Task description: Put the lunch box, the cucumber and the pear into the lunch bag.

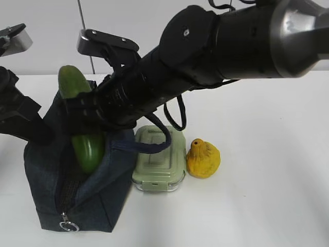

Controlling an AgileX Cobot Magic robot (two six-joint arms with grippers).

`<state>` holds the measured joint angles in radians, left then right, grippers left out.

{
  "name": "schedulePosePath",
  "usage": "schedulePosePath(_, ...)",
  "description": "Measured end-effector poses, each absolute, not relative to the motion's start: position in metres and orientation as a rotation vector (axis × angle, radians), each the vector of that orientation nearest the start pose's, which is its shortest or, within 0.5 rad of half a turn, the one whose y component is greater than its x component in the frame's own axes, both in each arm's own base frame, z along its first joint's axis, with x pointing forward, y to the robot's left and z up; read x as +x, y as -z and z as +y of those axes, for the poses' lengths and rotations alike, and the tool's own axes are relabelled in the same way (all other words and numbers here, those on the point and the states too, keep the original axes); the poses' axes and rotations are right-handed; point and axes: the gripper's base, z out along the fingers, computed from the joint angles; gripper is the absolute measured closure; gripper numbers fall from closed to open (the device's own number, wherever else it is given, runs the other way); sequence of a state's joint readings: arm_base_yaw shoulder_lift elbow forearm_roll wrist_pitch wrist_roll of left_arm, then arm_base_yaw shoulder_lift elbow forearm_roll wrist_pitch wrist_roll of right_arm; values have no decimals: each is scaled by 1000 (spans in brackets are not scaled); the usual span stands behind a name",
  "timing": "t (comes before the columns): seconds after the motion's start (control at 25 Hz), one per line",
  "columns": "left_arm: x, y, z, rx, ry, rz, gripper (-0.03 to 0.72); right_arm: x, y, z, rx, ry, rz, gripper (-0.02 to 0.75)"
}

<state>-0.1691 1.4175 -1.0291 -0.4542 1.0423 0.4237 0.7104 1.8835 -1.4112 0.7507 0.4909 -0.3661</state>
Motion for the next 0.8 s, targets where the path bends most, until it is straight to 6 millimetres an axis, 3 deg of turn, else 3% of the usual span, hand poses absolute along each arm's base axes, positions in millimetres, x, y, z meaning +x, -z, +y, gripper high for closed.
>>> schedulePosePath(0.36,254,-274,-79,565,556,2756,664,304,-225,282,-694,-543,2575,370)
schedulePosePath(0.56,254,-274,-79,566,559,2756,664,303,-220,283,-725,-537,2605,360)
schedulePosePath(0.8,254,-274,-79,569,554,2757,664,301,-234,293,-843,-662,2535,237)
